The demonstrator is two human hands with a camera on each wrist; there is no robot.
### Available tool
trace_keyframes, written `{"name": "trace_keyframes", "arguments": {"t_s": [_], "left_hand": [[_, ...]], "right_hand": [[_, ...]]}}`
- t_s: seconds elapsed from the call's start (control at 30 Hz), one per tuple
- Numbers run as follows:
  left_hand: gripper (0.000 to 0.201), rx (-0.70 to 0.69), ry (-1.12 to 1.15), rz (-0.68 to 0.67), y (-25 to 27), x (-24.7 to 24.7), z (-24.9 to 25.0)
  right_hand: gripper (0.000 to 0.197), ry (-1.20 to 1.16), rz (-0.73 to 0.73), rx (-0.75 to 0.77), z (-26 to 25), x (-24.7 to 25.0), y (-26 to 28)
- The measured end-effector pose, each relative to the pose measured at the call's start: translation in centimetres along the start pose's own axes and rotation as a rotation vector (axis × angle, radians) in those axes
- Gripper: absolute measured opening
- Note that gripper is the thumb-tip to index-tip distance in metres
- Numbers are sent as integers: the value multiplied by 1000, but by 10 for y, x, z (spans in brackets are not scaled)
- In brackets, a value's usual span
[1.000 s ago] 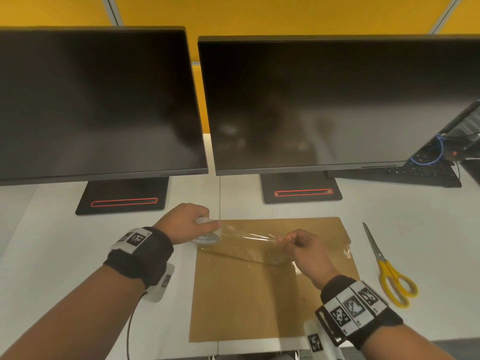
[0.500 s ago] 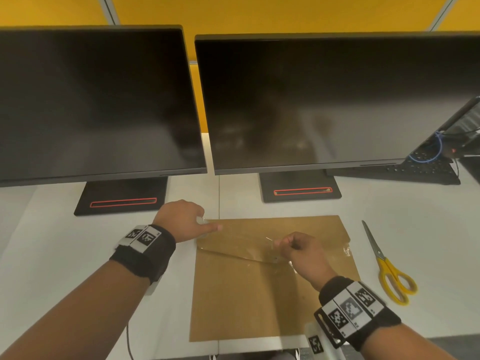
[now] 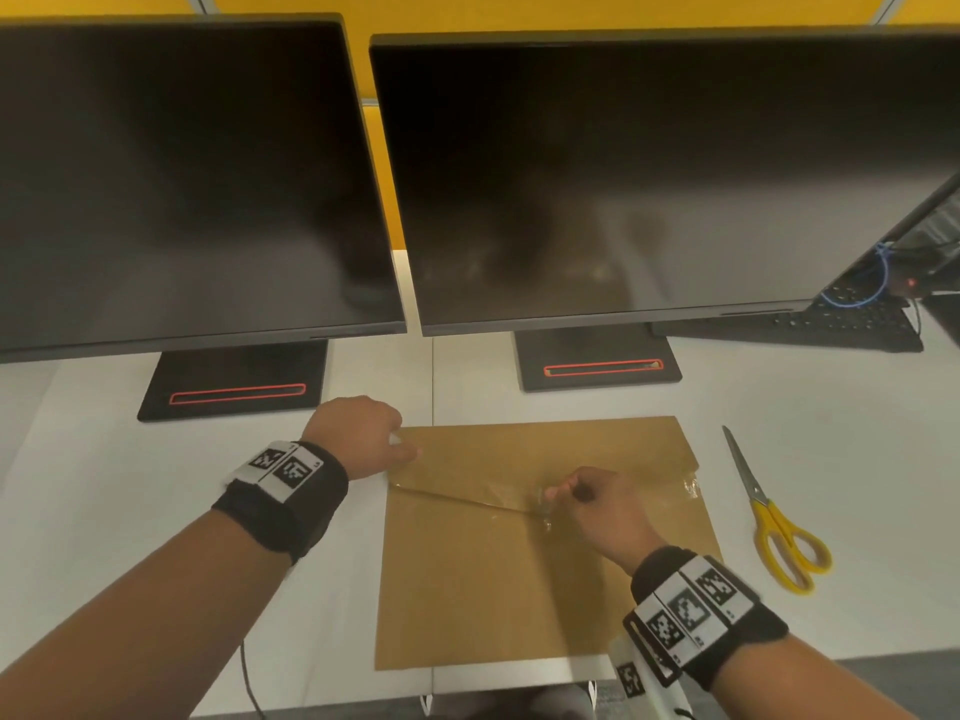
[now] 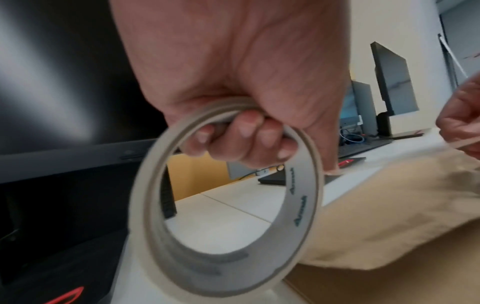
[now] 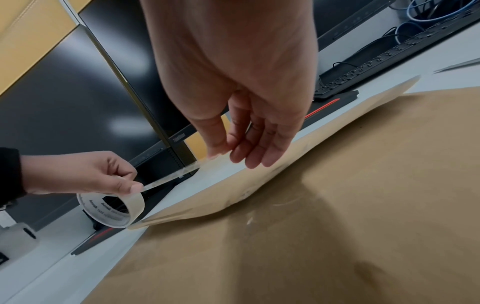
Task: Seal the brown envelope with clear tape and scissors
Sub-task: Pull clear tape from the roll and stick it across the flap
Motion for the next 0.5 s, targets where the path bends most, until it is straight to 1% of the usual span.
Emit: {"name": "trace_keyframes", "arguments": {"t_s": [0.13, 0.2, 0.27, 0.5], "left_hand": [[44, 10, -97, -34, 5, -5, 16], [42, 15, -137, -61, 6, -8, 22], [41, 14, -171, -75, 8, -12, 26], [29, 16, -261, -107, 14, -22, 37]], "right_hand": [[22, 87, -5, 37, 1, 0, 1], [17, 105, -6, 42, 4, 0, 0], [14, 120, -21, 32, 7, -1, -1], [17, 158, -27, 18, 19, -8, -4]]}}
Point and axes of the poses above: each hand's wrist, its own y-axis away from the middle knuckle, its own x-axis out of the back of the hand, z = x × y, the point moved 1 cm from there along -y, towards the middle knuckle, and after that the axes turned 8 degrees about x, right-handed, at the moved point
